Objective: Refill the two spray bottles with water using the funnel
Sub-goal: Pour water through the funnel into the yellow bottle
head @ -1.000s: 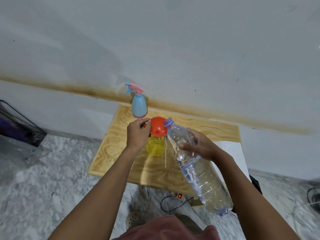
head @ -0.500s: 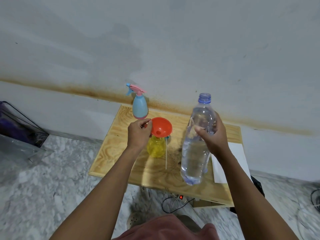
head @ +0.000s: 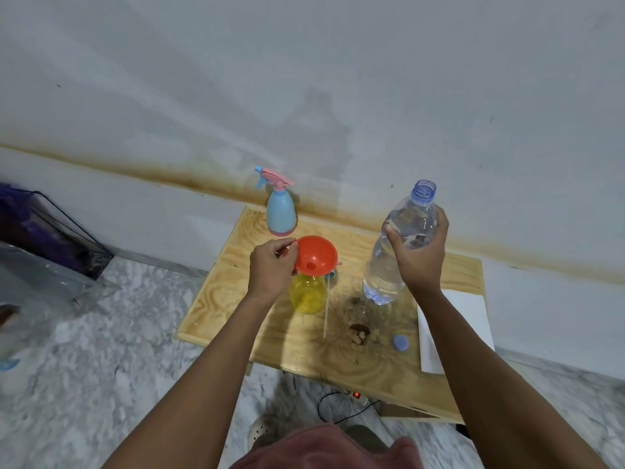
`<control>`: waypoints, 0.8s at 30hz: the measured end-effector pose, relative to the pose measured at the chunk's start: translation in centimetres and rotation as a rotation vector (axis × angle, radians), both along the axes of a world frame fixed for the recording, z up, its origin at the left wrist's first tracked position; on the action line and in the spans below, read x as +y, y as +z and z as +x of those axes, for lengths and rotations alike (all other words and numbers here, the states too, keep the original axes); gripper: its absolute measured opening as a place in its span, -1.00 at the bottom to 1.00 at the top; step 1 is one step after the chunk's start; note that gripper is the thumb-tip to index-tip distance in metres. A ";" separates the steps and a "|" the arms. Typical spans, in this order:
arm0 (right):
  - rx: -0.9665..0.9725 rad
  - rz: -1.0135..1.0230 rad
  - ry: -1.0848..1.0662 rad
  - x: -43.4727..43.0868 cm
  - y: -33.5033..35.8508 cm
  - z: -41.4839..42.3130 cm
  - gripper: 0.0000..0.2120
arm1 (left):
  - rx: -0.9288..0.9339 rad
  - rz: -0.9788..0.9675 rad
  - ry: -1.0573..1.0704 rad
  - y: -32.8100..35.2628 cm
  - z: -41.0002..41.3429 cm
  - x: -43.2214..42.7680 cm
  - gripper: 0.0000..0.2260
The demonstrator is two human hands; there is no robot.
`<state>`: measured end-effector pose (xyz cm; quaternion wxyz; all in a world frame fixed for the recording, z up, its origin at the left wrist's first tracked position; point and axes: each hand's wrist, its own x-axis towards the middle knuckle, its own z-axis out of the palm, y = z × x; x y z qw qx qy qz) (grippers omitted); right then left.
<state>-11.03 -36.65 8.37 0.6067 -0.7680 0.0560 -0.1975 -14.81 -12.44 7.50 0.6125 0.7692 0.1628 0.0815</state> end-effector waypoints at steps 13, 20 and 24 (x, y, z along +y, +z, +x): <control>0.062 -0.043 -0.052 -0.6 -1.0 -0.4 -0.12 | -0.018 0.017 -0.011 -0.2 0.0 0.1 -0.80; 0.097 -0.105 -0.366 2.5 -1.8 -3.7 -0.05 | -0.024 0.001 -0.008 -0.3 0.0 0.0 -0.79; 0.173 -0.036 -0.310 6.7 -2.1 -7.1 -0.45 | -0.036 0.015 -0.012 -0.6 0.1 0.2 -0.79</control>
